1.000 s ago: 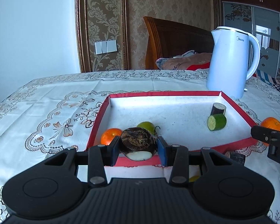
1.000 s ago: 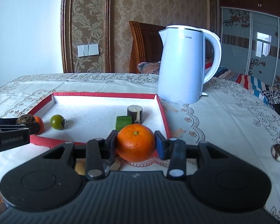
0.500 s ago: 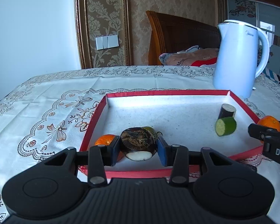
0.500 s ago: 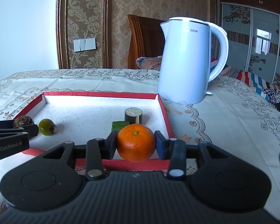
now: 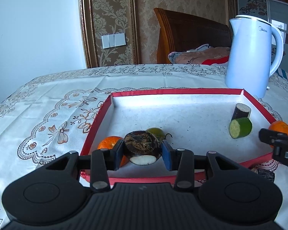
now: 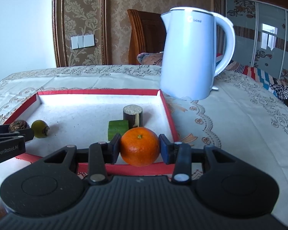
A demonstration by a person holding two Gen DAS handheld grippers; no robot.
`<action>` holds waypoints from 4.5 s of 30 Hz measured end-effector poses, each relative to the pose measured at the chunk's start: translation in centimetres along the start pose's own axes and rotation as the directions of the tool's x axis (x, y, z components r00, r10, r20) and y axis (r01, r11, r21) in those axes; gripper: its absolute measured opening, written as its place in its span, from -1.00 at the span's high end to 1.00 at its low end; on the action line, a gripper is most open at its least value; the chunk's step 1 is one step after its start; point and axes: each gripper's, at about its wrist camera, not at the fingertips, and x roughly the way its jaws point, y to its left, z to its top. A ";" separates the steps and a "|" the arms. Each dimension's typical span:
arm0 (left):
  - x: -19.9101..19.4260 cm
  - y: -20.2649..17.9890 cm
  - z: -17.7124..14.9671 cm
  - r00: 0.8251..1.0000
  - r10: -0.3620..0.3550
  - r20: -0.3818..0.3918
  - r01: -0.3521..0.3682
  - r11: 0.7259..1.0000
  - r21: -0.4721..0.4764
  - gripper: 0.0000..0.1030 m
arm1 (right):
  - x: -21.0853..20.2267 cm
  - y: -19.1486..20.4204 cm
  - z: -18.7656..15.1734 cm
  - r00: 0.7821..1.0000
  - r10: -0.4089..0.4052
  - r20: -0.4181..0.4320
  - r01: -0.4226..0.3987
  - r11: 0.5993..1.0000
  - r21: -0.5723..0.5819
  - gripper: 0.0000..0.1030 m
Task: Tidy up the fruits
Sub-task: 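Carry the brown fruit and mandarin orange with both tools over the tray, then open both tools to drop the brown fruit and orange into the tray, then withdraw both tools from the tray toward the remaining produce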
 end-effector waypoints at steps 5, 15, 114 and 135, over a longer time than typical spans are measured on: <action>0.5 -0.6 0.2 1.000 0.012 -0.003 -0.012 1.000 0.024 0.20 | 1.1 0.5 0.3 1.000 -0.006 -0.021 0.005 1.000 -0.015 0.23; 1.8 -1.0 0.9 1.000 0.019 -0.010 -0.019 1.000 0.017 0.20 | 3.6 0.9 0.3 0.997 -0.020 -0.077 0.018 1.000 -0.019 0.23; -4.8 2.9 -4.0 0.999 -0.001 0.053 0.003 0.999 -0.038 -0.36 | -6.4 -4.0 -5.2 0.998 0.059 -0.018 -0.057 0.994 0.093 -0.42; -4.7 4.0 -4.4 0.998 -0.038 0.042 0.041 0.996 -0.079 -0.36 | -2.7 1.6 -3.5 0.992 0.095 -0.080 -0.087 0.991 0.100 -0.24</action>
